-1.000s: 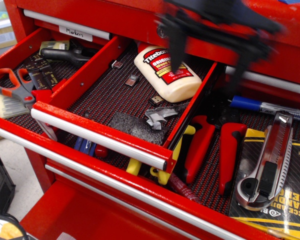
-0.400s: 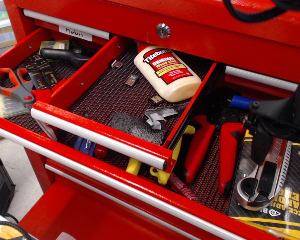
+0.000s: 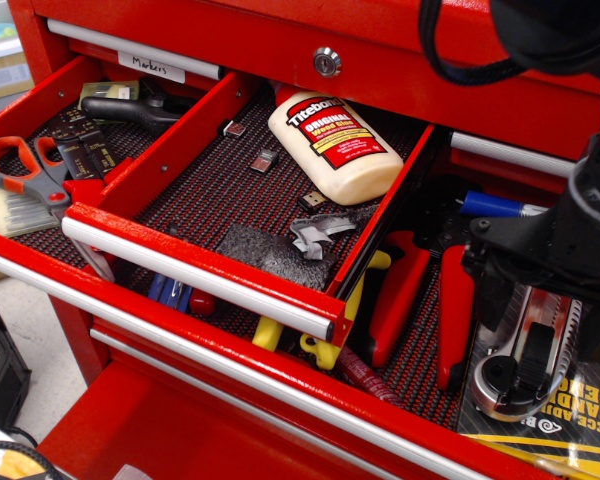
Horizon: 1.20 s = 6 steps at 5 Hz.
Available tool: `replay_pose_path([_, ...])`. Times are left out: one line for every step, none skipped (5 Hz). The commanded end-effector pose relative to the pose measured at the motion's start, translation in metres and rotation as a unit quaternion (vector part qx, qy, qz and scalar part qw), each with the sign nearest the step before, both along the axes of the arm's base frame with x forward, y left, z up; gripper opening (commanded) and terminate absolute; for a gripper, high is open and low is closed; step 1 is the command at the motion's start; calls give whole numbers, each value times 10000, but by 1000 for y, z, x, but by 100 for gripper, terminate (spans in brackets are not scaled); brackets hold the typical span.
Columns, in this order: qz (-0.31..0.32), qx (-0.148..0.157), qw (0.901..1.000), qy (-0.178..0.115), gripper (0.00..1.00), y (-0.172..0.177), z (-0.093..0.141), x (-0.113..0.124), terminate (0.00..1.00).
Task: Pick up box cutter and put into drawer
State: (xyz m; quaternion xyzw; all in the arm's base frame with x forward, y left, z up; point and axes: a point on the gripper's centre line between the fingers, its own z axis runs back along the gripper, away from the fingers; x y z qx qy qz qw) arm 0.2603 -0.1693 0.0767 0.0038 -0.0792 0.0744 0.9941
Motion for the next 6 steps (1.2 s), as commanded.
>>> replay_pose_path([12, -283, 9992, -275, 100, -4, -4, 5, 0])
replay_pose_path([310, -177, 9989, -298, 0, -9, -8, 4, 0])
replay_pose_path([323, -134, 9990, -292, 0, -9, -6, 3, 0])
replay_pose_path([117, 348, 9993, -121, 0, 10, 23, 3, 0])
replay_pose_path([16, 824, 9965, 143, 0, 42, 73, 6, 0])
replay_pose_path([-70, 1190, 9925, 264, 0, 75, 109, 9, 0])
